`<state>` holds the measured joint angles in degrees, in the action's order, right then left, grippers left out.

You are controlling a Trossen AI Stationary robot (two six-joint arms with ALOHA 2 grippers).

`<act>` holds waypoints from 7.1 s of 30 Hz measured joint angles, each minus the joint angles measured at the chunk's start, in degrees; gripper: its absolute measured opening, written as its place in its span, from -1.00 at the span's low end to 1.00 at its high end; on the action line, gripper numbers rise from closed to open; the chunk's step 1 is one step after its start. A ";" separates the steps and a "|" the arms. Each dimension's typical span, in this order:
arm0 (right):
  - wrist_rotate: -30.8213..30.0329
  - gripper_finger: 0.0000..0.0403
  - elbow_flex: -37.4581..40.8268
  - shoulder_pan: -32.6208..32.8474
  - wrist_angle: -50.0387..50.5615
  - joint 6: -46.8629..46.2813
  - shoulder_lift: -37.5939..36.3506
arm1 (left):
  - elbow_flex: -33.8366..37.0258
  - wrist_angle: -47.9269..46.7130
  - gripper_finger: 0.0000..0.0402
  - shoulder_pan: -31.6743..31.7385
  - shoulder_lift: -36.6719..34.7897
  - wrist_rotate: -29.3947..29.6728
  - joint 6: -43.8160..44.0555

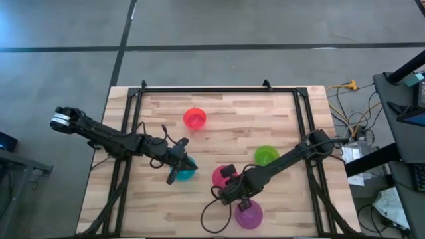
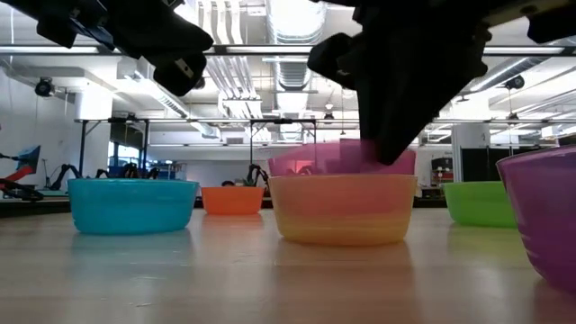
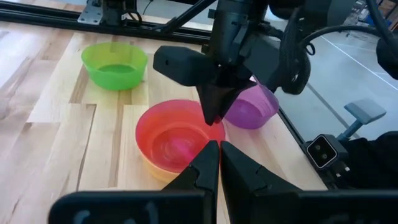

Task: Nest bowls inside each other
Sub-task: Stack the pink bowl on the yellow bowl, then stack the blue bowl on the pink bowl

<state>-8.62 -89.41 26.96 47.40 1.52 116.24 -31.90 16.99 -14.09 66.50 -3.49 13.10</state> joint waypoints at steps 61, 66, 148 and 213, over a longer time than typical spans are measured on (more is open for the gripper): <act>6.59 -0.71 1.78 -2.24 -2.75 -1.48 -0.58 | 0.00 0.00 -1.00 -0.22 0.02 0.55 0.00; 5.51 -0.71 2.13 -3.32 -2.67 -0.97 -0.58 | 0.00 0.00 -1.00 -0.22 0.02 0.55 0.00; -28.46 -0.71 63.69 7.30 -60.22 -6.79 -65.13 | -34.16 -70.99 -0.36 -8.35 30.40 5.18 7.56; -23.30 -0.72 64.67 7.26 -46.69 -18.05 -64.82 | -62.20 -68.21 -1.00 -11.42 38.51 21.58 -33.00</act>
<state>-31.92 -24.73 34.22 0.71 -16.53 51.42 -94.10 -51.22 -25.50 105.01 18.10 -19.90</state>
